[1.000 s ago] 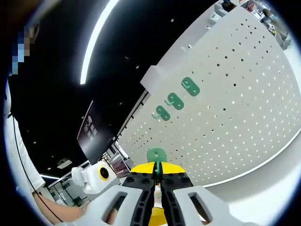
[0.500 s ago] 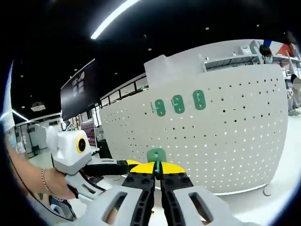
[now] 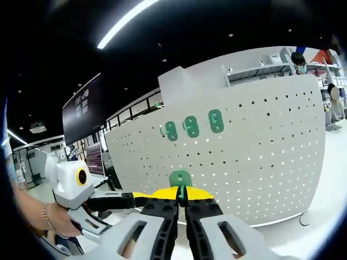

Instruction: Insert the hook assembly into the mounting plate slot until the hook locks in place.

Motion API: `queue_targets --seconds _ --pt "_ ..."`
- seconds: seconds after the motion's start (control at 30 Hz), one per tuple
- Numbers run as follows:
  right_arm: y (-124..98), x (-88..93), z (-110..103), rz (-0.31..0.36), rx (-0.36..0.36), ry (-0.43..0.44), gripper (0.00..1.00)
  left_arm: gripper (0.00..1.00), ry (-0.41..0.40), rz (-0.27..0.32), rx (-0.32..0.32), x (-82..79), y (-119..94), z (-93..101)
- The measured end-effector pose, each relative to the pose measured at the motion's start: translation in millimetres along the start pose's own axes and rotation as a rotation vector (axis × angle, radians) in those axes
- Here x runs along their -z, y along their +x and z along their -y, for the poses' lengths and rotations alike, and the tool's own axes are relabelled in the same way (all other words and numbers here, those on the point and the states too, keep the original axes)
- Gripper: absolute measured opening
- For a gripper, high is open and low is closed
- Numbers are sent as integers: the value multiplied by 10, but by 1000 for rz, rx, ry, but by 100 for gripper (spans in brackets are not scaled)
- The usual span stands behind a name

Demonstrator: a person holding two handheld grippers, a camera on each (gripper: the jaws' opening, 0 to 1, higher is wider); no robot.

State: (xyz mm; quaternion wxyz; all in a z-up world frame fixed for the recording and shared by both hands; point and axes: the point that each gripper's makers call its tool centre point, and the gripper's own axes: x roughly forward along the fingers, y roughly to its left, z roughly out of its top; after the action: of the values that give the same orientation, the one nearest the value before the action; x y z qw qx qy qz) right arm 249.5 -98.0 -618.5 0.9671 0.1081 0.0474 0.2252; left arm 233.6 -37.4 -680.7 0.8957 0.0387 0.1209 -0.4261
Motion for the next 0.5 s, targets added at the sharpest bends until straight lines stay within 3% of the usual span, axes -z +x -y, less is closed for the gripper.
queue_targets --seconds 0.5 --pt "92 -260 332 47 66 0 0 76 -20 0 -28 74 -163 -70"
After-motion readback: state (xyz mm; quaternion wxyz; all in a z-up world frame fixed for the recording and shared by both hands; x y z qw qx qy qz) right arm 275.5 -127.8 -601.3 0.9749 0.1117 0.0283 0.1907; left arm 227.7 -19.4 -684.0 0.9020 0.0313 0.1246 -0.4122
